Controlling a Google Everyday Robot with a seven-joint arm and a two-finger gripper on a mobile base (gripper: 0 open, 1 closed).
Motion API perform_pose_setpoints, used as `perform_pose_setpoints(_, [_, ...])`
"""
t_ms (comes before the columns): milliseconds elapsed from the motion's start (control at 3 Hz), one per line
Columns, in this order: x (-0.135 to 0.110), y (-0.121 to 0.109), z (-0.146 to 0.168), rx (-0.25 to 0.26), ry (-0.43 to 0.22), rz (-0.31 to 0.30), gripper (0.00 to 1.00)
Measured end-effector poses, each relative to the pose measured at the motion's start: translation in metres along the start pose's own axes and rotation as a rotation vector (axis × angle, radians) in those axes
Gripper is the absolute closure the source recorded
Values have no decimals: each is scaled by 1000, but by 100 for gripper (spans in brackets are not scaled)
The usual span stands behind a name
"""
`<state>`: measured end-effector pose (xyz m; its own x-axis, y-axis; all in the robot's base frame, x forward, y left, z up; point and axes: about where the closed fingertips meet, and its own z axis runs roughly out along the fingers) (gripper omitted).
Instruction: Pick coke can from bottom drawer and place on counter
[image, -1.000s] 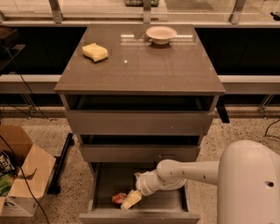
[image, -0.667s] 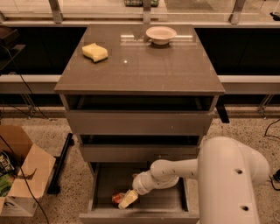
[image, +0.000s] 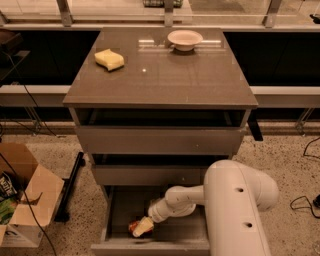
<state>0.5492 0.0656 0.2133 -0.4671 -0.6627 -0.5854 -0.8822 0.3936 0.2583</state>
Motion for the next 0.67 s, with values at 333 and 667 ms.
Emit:
perform_pose_setpoints(333, [10, -17, 18, 25, -30, 25, 0])
perform_pose_setpoints(667, [33, -39, 41, 38, -60, 80, 0])
